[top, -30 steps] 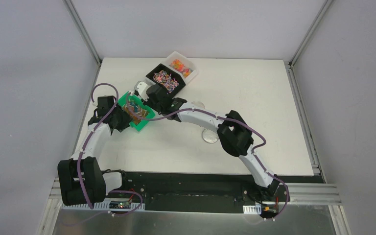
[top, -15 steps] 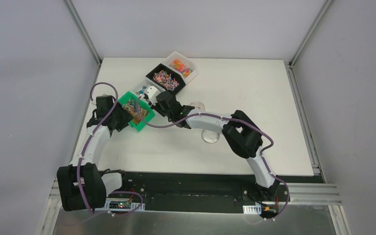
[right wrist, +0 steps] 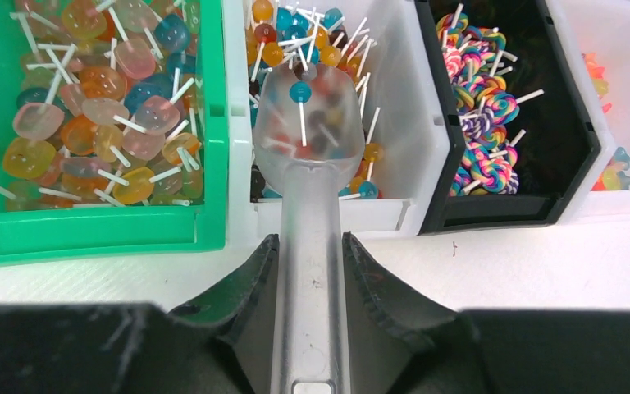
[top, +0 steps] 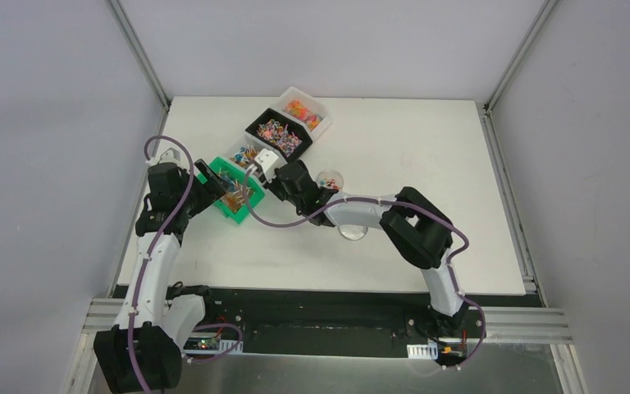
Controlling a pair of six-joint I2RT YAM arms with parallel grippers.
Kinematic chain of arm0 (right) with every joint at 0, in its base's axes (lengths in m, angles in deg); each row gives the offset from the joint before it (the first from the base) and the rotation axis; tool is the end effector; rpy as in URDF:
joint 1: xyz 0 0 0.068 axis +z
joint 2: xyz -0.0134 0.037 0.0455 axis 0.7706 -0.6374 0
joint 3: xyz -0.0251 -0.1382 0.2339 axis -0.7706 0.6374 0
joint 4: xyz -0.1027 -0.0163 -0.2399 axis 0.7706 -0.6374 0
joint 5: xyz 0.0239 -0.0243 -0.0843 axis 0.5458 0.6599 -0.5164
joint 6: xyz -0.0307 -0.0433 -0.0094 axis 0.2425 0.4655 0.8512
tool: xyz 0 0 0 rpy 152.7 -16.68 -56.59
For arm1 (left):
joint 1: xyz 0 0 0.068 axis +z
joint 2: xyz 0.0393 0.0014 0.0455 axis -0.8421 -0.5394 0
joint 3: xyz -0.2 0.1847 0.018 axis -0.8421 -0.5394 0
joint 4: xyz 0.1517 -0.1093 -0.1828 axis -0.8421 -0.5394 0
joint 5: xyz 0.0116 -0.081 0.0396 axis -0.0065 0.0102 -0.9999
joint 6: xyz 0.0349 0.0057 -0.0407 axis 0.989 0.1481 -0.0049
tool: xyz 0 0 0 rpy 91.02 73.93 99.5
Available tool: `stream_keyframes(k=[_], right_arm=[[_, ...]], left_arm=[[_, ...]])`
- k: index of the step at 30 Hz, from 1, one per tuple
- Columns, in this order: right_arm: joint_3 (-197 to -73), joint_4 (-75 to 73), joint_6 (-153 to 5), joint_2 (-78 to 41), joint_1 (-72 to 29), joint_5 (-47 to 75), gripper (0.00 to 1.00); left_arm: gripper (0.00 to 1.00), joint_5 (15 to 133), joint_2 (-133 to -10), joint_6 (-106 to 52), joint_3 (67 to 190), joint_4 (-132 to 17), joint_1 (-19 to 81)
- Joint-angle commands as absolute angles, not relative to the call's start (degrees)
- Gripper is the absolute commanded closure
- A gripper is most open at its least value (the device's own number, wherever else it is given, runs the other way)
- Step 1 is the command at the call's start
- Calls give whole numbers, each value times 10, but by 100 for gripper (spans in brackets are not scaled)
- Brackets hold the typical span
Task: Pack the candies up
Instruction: Scoop the fake candies from the storage box, then place the fake candies in the packing bottle.
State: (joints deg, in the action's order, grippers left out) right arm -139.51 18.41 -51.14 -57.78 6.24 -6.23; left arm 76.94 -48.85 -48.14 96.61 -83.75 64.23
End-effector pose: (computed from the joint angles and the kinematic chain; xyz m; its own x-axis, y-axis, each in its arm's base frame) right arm 0.2706 0.3969 0.1913 0.0055 -0.4820 -0.8761 -0.7308 0.5962 -0.3325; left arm 0.1991 0.0171 0.2644 -0.5182 -0.5965 -0.6129 -0.2907 0.7968 -0.5298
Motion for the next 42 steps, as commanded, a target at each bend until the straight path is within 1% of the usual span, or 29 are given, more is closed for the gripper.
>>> stream_keyframes(k=[1,8,17,21,28,32,36,42], right_arm=[[-1365,254,-528,-497,52,-44,100],[-1339,267,-534,-464,41,-35,100],[-1259,337,-552,-407,37,-35,100],[-1212,365,-551,-365,36,-34,100],[-1127,370,-529,-268,34,-43,100],[-1085,339,-507,-199,34,-64,100],[-1052,272,-474,-125,34,-93,100],[-1046,116,-434,-17,33,-135,100]], left_arm=[[15,804,-461,-449,965,-832,647],[12,820,-459,-444,965,-832,647],[12,824,-452,-438,964,-832,645],[12,824,-450,-437,963,-832,644],[12,826,-449,-439,960,-829,643],[12,828,-447,-439,959,-827,643],[12,828,-445,-439,958,-826,643],[12,831,-442,-441,956,-823,644]])
